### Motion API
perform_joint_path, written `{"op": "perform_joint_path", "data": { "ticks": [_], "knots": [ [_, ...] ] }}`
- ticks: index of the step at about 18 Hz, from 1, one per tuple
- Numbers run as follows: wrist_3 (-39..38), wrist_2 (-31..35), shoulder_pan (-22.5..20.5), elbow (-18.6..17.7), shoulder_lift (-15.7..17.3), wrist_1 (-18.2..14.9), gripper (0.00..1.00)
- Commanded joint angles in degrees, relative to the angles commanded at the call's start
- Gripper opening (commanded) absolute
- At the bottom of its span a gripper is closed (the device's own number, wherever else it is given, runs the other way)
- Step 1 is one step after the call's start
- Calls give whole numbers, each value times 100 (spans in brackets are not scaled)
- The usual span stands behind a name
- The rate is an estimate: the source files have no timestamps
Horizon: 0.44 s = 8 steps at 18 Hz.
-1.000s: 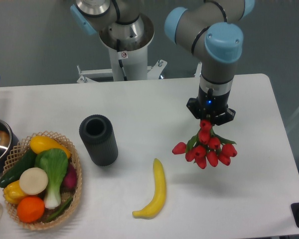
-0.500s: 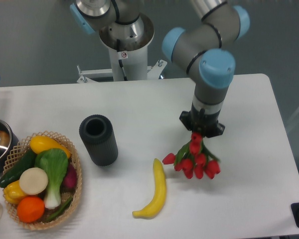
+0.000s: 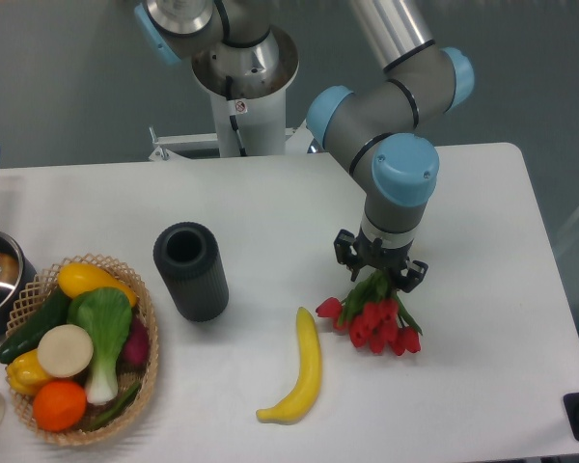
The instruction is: Place the flowers on the table
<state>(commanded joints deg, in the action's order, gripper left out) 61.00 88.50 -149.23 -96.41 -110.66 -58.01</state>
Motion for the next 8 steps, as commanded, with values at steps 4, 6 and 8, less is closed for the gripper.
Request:
{"op": "perform_joint_path", "data": {
  "ticks": [4, 6, 8],
  "knots": [
    [35, -17, -123, -79, 290, 44, 100],
    [35, -9, -158, -62, 369, 53, 100],
    [35, 9, -211, -62, 396, 44, 100]
  ]
}}
